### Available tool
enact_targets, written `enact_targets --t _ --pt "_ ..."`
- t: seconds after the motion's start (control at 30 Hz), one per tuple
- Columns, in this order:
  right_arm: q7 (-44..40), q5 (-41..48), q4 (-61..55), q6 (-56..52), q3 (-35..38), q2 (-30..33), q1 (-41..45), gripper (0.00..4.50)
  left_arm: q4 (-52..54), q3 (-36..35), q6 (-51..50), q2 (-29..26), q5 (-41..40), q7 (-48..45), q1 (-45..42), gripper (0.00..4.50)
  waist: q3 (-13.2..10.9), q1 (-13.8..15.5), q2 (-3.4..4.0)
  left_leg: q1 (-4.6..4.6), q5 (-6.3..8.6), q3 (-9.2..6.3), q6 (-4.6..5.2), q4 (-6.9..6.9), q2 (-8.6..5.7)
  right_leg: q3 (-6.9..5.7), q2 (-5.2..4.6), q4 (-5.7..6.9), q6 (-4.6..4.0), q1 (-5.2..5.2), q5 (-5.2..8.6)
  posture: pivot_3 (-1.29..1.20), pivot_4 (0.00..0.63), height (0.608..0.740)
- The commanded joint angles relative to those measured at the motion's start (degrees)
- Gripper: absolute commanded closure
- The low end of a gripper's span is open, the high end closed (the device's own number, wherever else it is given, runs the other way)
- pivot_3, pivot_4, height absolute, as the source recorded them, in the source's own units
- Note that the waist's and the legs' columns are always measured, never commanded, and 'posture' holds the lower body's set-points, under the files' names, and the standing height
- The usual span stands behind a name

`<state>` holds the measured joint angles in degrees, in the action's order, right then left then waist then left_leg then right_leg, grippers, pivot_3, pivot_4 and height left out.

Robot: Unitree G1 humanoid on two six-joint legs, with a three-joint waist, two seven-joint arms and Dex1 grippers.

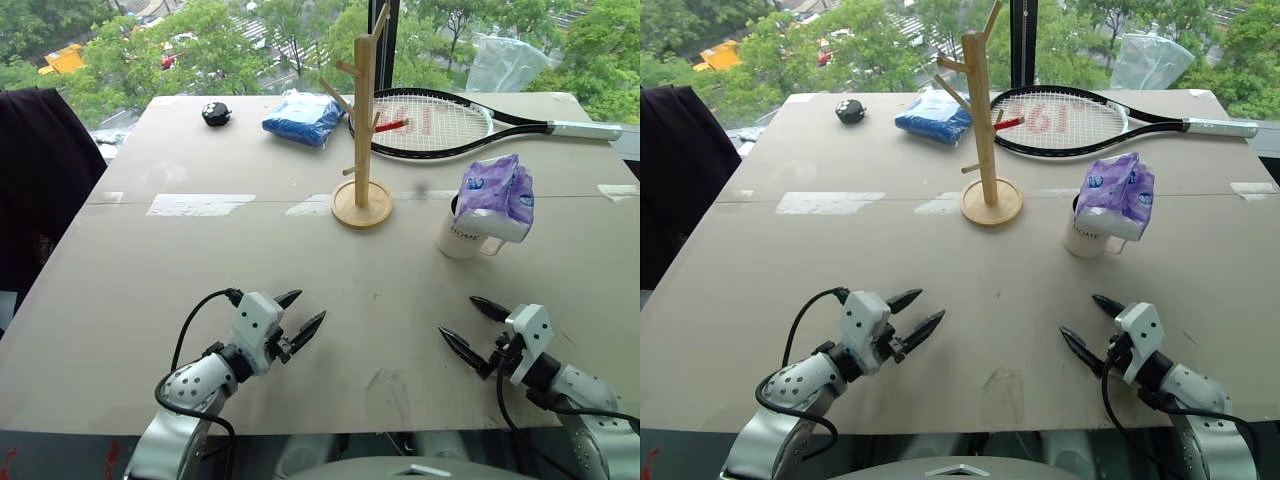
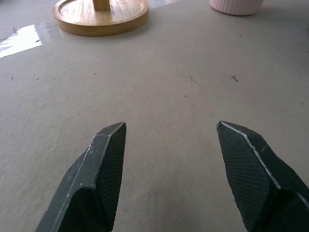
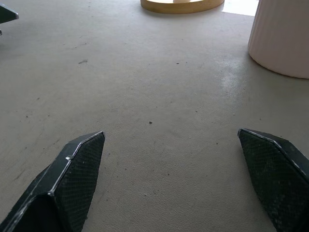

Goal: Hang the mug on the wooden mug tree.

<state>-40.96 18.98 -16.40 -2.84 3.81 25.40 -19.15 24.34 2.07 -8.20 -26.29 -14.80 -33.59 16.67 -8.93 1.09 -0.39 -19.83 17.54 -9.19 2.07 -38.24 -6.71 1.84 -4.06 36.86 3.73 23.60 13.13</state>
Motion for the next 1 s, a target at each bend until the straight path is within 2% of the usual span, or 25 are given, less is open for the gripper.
enact_targets --t 0.03,0.47,0.67,0.77,0.83,1.0 --pt "-0.3 0.5 0.8 0.9 1.4 0.5 0.2 0.0 2.3 0.3 -0.3 -0.5 -0.9 -1.3 0.8 1.47 0.0 0.0 0.0 0.0 0.0 0.0 0.0 0.0 0.0 0.0 0.0 0.0 0.0 0.0 0.0 0.0 0.15 0.74" --pt "-0.9 1.4 1.9 1.8 2.1 1.0 0.6 0.0 1.0 0.1 0.1 -0.5 -2.3 -4.0 1.2 1.47 0.0 -0.1 0.0 0.0 0.04 -0.01 0.07 0.0 0.01 0.04 0.0 -0.01 0.0 0.0 0.0 0.0 0.15 0.74" --pt "-2.4 4.1 0.0 -2.1 2.1 2.6 -0.4 0.0 0.3 -0.3 0.8 0.1 -2.9 -4.3 0.7 1.47 0.0 -0.1 0.0 -0.01 0.04 -0.01 0.07 0.01 0.01 0.08 0.0 -0.01 0.0 0.0 0.0 0.0 0.15 0.74" --pt "-2.2 4.1 -0.5 -2.6 2.4 3.0 -0.5 0.0 0.1 -0.7 1.7 0.3 -3.9 -5.1 0.3 0.81 0.0 0.0 0.0 -0.01 0.06 -0.02 0.1 0.01 0.01 0.07 0.0 -0.02 0.0 0.0 0.0 0.0 0.15 0.74" --pt "-1.6 4.2 -0.7 -2.2 3.0 2.7 -0.3 0.0 0.0 -0.9 2.1 0.1 -4.1 -5.7 0.0 0.12 0.0 0.0 0.0 -0.02 0.05 -0.04 0.09 0.01 0.01 0.05 -0.01 -0.02 0.0 0.0 0.0 0.0 0.15 0.74" --pt "-0.4 5.2 -1.2 -1.6 5.6 2.7 0.1 0.0 -1.1 -0.7 3.8 -0.1 -1.4 -4.7 -1.6 0.12 0.0 0.0 0.01 -0.03 0.05 -0.01 0.08 0.02 0.0 0.08 -0.01 -0.03 0.0 0.01 0.0 0.0 0.15 0.74"
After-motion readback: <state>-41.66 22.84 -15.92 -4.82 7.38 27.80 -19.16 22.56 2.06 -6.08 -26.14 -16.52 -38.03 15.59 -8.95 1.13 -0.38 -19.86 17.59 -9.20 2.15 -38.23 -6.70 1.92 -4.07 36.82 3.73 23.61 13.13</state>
